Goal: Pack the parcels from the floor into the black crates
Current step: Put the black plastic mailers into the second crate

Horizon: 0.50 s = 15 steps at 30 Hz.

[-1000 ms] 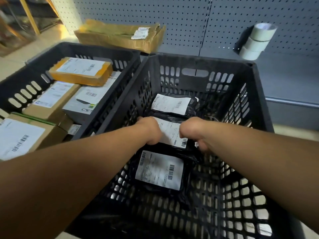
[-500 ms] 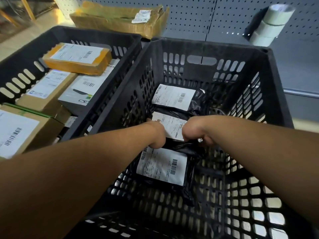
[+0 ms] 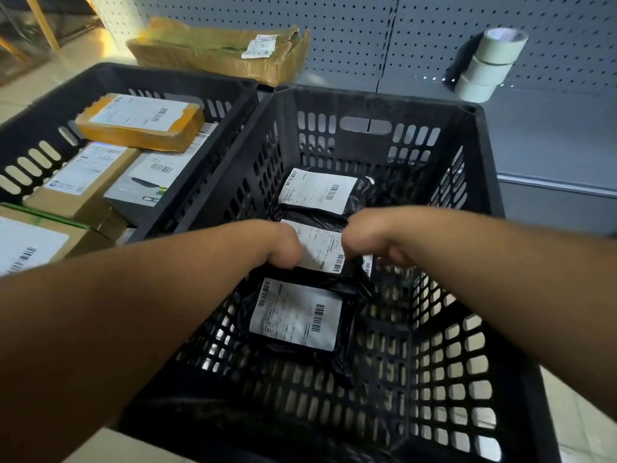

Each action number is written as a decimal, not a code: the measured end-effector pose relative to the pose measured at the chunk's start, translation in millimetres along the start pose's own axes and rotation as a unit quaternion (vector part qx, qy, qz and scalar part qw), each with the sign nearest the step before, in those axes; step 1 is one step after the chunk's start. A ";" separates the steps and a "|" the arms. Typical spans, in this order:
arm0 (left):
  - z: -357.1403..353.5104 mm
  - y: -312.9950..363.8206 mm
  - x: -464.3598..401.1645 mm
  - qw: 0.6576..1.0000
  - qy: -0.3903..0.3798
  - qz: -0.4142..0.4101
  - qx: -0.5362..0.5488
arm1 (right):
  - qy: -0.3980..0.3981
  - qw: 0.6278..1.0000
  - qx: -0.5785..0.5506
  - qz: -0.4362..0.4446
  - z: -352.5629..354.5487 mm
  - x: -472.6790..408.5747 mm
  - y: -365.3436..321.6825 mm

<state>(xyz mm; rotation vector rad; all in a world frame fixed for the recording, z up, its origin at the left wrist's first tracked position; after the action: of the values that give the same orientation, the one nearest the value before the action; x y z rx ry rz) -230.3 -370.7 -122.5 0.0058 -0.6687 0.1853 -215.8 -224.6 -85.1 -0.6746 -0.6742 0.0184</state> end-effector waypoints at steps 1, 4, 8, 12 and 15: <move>5.4 1.8 1.1 1.000 0.004 -0.010 0.021 | 0.031 0.999 -0.039 0.008 9.3 0.7 1.1; 22.1 8.7 10.3 0.995 0.005 -0.014 0.103 | 0.054 0.992 -0.110 0.026 36.1 19.2 -2.3; 41.8 25.4 19.5 0.962 -0.015 -0.007 0.272 | 0.067 0.970 -0.231 0.045 74.2 46.2 -1.4; 67.5 56.3 36.3 0.939 0.007 -0.033 0.341 | 0.137 0.949 -0.272 0.080 120.5 70.6 16.7; 82.6 88.3 48.2 0.906 0.011 -0.072 0.418 | 0.165 0.934 -0.304 0.093 145.7 92.8 44.1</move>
<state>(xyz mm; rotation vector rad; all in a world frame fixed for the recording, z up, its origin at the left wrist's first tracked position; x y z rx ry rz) -259.3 -281.1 -32.7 0.8768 -0.5207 0.3181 -218.8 -85.5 26.5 -1.3058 -0.2781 -0.1321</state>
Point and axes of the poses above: each hand's wrist, its own x-axis away from the middle knuckle, its own z-axis out of the back of the hand, y = z × x, the point moved 5 cm from there along -x, towards the middle knuckle, and after that the axes turned 11 degrees about z, right-handed, at the moved point
